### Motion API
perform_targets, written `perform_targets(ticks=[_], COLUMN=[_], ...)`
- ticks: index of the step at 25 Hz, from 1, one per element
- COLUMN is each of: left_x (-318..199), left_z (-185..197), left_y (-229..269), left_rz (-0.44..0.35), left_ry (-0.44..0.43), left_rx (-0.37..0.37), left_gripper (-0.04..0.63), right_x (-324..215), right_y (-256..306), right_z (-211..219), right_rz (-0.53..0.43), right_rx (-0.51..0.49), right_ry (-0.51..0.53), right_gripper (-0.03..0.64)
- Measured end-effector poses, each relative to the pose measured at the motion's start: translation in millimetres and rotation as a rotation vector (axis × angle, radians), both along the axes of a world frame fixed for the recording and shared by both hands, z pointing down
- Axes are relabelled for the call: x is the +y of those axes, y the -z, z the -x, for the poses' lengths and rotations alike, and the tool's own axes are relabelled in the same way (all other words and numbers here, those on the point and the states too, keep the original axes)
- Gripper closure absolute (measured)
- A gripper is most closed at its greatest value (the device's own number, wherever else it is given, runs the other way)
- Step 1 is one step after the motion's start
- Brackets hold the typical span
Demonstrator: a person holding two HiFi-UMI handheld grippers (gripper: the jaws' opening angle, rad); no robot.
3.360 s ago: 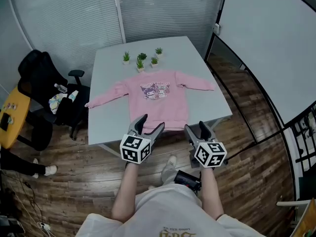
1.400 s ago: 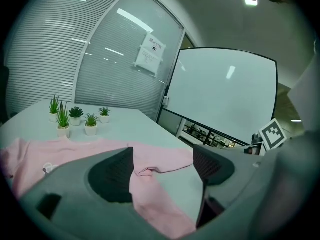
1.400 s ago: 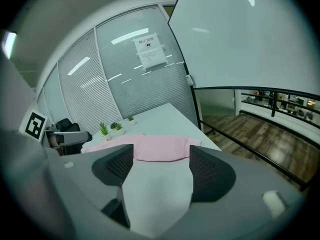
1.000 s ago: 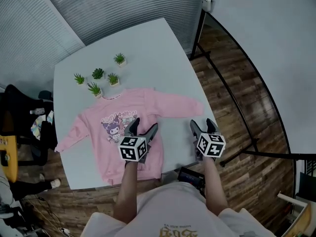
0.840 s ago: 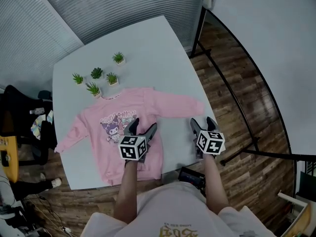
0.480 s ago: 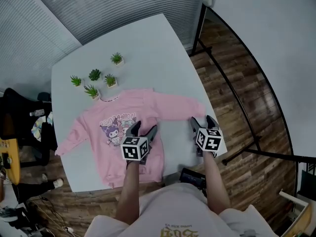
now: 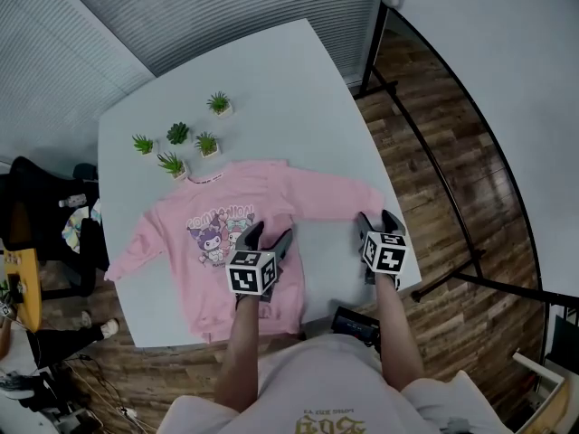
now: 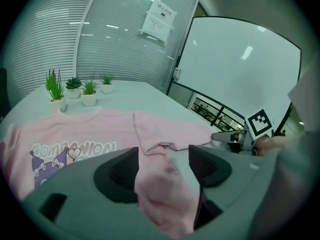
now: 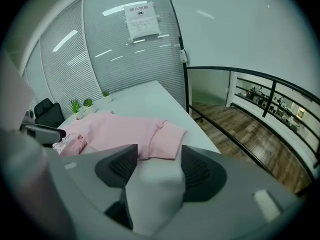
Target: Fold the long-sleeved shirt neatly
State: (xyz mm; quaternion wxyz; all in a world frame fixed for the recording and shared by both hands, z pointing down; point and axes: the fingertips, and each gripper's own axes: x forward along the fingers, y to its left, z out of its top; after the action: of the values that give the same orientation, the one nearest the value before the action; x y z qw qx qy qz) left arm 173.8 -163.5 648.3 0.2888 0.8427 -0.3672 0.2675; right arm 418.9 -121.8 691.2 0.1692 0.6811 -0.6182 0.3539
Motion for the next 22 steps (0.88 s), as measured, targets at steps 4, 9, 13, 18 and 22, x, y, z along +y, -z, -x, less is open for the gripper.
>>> perform_targets(ticks=[4,9,13,18,22], left_x=[-1.1,-4.7,-8.6,-2.1,0.2], left_z=[3.1,8.0,11.2,13.1,13.0], left_y=[-1.5,0.3,6.0,4.0,7.7], left_rz=[0.006,-0.005,-0.004,0.001,-0.011], left_ry=[0.001,0.017,0.041,0.031,0.024], left_rx=[-0.010,-0.007,0.034,0.021,0.015], left_gripper=[0.290,0.299,0.310,0.310,0.308], right_x=[-1.3,-0.2,-0.3,2.5,2.7], right_y=[-0.2,-3.5,-5.3,-7.6,-2.3], right_z=[0.8,1.7,0.6,-2.7,-1.1], right_rz=[-0.002,0.026,0.049,0.056,0.013], right_rx=[-0.004,0.062,0.114,0.126,0.032], right_ry=[0.012,0.048,0.070,0.087,0.055], right_gripper=[0.336,0.396,0.475,0.563,0.572])
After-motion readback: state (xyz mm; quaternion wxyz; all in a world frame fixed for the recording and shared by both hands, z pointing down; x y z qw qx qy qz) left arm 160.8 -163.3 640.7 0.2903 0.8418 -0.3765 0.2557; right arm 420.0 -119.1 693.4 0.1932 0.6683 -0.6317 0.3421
